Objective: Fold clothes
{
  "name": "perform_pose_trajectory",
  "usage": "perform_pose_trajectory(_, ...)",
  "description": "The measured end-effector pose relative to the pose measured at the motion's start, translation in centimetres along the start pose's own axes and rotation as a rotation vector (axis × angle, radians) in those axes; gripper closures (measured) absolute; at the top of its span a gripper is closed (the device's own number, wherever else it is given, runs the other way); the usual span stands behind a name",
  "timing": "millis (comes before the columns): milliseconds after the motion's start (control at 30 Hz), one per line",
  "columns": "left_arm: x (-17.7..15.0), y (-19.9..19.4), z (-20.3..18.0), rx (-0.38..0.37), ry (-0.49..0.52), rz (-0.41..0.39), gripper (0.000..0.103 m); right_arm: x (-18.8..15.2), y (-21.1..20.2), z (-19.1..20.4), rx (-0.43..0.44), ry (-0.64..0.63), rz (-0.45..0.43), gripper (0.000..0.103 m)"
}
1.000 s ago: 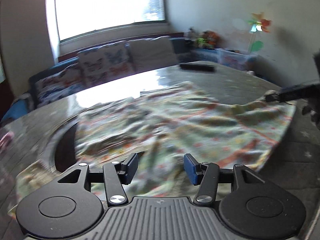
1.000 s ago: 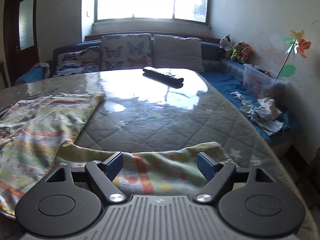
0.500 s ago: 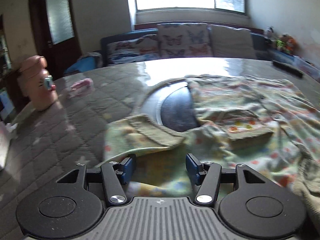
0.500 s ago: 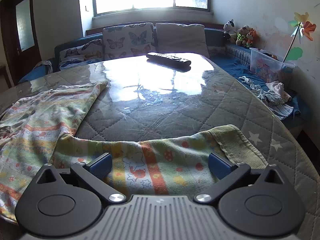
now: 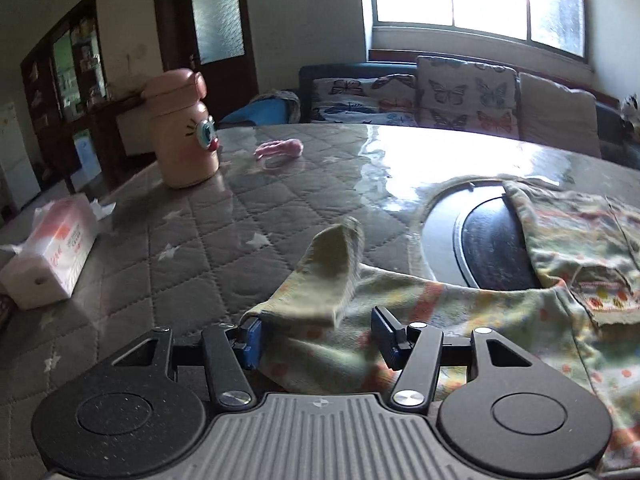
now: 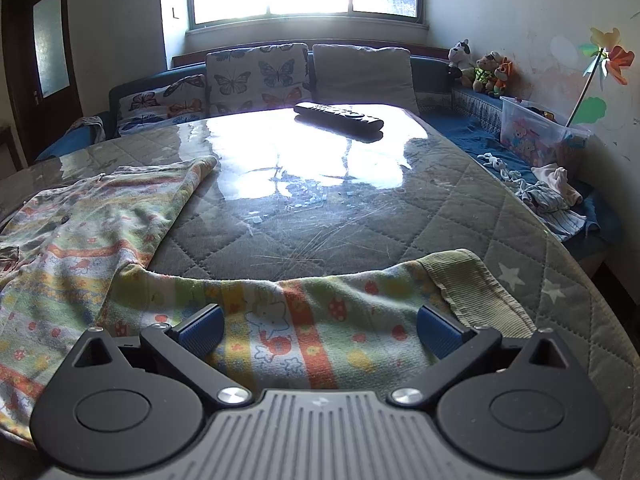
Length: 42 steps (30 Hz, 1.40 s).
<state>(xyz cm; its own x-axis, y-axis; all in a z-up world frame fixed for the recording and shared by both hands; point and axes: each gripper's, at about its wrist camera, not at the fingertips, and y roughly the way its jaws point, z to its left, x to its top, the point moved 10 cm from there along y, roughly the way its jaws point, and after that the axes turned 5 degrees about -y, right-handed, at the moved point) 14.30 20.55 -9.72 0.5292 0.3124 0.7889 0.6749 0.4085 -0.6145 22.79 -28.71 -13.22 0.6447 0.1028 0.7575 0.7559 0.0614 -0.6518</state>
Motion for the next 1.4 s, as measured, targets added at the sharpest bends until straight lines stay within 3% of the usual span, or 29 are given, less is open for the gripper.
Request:
perform_pose_trajectory(400,1.2,0.8,4.9,0.159,-0.029,-0.01,0.041,0.0,0.0,0.0,-0.003,-0.001,0.001,0.0)
perform_pose_trajectory(600,1.7,-0.7,2.7,0.073,-0.006,-0.036,0.041,0.0,0.0,0.1,-0.005,-0.003,0.001,0.0)
perform_pose_trajectory(733,1.6,0.3,0.6,0.033,0.046,-0.022,0.041,0.0,0.1,0.2,-0.005,-0.003,0.001,0.0)
perform_pose_trajectory(1067,3.2,4.3,0.6,0.063,0.101,-0.021,0.039,0.0,0.1,0.1,-0.004,-0.002,0.001,0.0)
perform_pose_trajectory(1267,3.9,4.8,1.6,0.107,0.108,-0.023,0.031,0.0,0.1,0.1,-0.005,-0.003,0.002,0.0)
perform_pose_trajectory(1400,3.1,2.9,0.4,0.077,0.154,-0.047,0.014,0.1,0.1,0.2,-0.005,-0.003,0.002,0.0)
